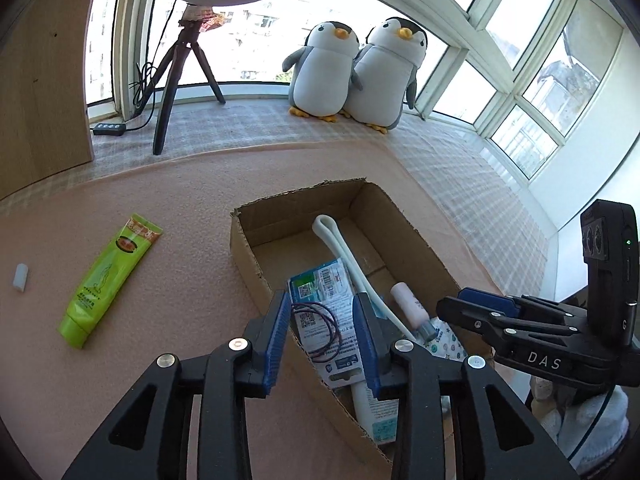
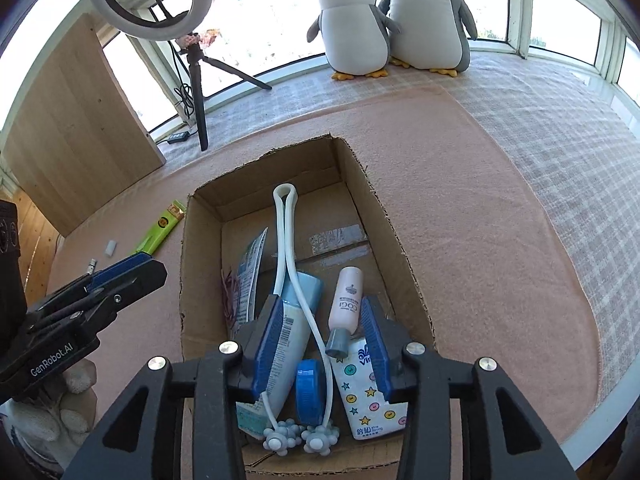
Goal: Organize objects
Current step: 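Carry the lotion bottle and cable into the box and open both grippers, then move the left gripper to the green hand-cream tube and close on it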
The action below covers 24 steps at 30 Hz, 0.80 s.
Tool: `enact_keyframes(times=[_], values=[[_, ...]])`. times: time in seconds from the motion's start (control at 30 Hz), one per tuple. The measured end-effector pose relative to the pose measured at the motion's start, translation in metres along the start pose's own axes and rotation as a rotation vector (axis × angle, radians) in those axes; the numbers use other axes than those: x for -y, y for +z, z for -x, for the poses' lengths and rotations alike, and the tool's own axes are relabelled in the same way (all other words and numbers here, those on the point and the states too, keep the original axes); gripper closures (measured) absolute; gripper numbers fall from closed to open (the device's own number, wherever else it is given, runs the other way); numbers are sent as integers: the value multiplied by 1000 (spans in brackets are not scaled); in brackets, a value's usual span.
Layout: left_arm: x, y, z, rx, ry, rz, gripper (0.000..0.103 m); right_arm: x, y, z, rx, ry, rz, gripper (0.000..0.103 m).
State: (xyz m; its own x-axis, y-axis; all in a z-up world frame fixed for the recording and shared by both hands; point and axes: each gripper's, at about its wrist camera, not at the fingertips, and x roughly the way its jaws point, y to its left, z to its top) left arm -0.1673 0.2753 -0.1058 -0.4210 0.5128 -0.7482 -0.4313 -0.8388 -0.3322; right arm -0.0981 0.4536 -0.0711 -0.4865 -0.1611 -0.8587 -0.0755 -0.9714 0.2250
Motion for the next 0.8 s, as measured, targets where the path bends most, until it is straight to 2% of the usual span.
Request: enact_keyframes(times=[0.37, 0.8], values=[[-35, -4, 18, 9, 39, 23, 68, -23, -7, -3, -10, 26, -3, 65], [-130, -8, 35, -32, 137, 132, 69, -76, -21, 8, 1, 97, 6, 61]])
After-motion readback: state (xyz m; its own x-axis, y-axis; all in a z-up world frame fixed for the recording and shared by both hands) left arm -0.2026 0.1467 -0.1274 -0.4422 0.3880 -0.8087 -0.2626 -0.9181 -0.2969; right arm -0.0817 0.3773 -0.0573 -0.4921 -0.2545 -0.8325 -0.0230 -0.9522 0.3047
